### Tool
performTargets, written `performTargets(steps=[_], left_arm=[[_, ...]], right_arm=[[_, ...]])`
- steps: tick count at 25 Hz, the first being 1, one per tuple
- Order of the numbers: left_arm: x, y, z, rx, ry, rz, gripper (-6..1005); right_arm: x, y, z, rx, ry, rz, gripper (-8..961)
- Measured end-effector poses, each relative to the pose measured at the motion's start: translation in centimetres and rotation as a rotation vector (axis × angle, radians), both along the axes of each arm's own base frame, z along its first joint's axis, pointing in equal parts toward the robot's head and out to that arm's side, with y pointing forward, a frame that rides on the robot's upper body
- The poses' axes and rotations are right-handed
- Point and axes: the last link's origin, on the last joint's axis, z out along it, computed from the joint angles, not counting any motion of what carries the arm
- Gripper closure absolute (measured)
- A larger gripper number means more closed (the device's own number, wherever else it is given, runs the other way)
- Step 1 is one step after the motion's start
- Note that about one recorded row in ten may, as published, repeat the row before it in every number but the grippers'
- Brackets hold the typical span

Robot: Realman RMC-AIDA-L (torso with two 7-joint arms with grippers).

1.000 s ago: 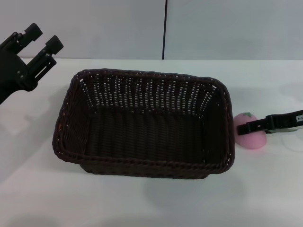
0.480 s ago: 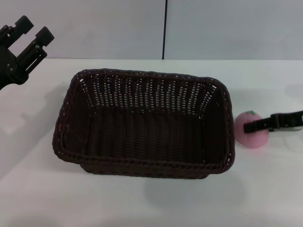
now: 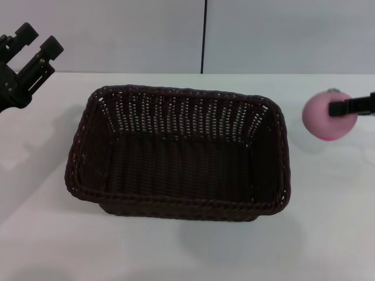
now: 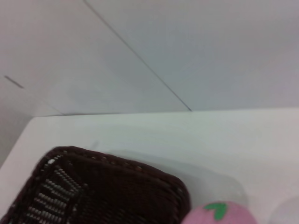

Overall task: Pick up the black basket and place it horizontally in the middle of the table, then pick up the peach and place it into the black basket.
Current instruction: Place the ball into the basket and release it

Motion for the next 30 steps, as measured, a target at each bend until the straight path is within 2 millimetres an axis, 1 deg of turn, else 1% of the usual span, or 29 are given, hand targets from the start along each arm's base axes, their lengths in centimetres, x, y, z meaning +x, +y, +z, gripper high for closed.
performTargets(steps=[3, 4, 5, 6, 8, 9, 10, 13, 15, 18, 19, 20, 24, 27, 30], left_arm=[[0.0, -0.2, -0.1, -0.006, -0.008, -0.008, 396], [0.0, -0.3, -0.1, -0.007, -0.011, -0.009, 396], [-0.1, -0.3, -0.1, -0.01, -0.015, -0.007, 396], [-0.1, -0.4, -0.1, -0.011, -0.015, -0.006, 396], [-0.1, -0.5, -0.2, -0.013, -0.018, -0.004, 396], [-0.3, -0.6, -0.2, -0.014, -0.023, -0.003, 396], [-0.3, -0.7, -0.1, -0.014, -0.024, -0.002, 396], [-0.5, -0.8, -0.1, -0.012, -0.029, 0.0, 396], [-0.6, -0.9, 0.0, -0.01, -0.031, 0.002, 396], [-0.6, -0.9, 0.0, -0.008, -0.033, 0.004, 396], [-0.6, -0.9, 0.0, -0.01, -0.033, 0.004, 396], [-0.6, -0.9, 0.0, -0.01, -0.033, 0.004, 396], [-0.9, -0.8, -0.3, -0.015, -0.036, 0.017, 396], [-1.2, -0.7, -0.6, -0.021, -0.042, 0.03, 396], [-2.0, -0.7, -0.5, -0.009, -0.052, 0.061, 396]], right_arm=[[-1.7, 0.1, 0.5, 0.003, 0.009, 0.054, 684], [-3.0, 0.1, 0.6, -0.008, 0.037, 0.101, 691], [-3.0, 0.1, 0.6, -0.008, 0.037, 0.101, 696], [-3.7, 0.2, 0.6, -0.016, 0.051, 0.124, 700], [-5.3, 0.4, 0.4, -0.045, 0.082, 0.179, 709], [-6.8, 0.7, -0.2, -0.086, 0.097, 0.227, 714], [-6.8, 0.7, -0.2, -0.086, 0.097, 0.227, 719], [-8.6, 1.0, -2.2, -0.161, 0.092, 0.277, 732], [-9.2, 1.5, -3.7, -0.194, 0.088, 0.287, 746], [-9.4, 2.7, -6.4, -0.219, 0.084, 0.284, 771], [-9.5, 3.3, -7.9, -0.233, 0.081, 0.315, 780], [-9.5, 3.3, -7.9, -0.233, 0.081, 0.315, 789], [-9.4, 4.0, -10.4, -0.236, 0.077, 0.358, 826], [-9.3, 4.3, -10.8, -0.222, 0.068, 0.371, 685], [-9.2, 4.5, -11.0, -0.195, 0.077, 0.385, 560]])
